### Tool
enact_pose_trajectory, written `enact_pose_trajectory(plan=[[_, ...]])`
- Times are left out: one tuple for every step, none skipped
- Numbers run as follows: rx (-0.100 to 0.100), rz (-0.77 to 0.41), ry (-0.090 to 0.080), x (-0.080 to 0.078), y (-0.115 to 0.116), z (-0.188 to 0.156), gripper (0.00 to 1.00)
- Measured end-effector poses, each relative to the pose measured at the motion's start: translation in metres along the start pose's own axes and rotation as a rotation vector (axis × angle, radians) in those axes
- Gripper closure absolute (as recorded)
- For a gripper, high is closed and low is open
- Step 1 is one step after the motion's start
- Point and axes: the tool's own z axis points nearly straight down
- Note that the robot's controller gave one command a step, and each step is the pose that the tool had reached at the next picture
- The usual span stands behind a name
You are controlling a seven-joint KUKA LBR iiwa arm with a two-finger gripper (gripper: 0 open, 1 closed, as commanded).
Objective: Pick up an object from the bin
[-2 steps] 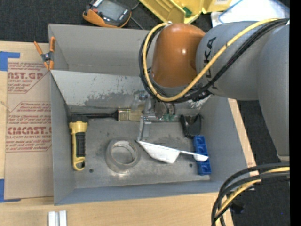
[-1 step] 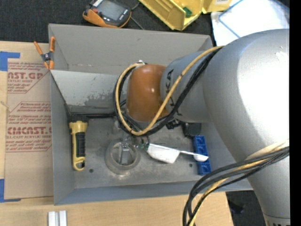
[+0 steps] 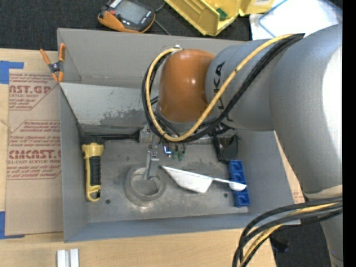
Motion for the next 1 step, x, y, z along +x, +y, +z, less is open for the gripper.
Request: enact_pose_trajectory(plan=[[0.004, 0.27, 0.019, 0.0084, 0.0052, 0.0453, 0.0]])
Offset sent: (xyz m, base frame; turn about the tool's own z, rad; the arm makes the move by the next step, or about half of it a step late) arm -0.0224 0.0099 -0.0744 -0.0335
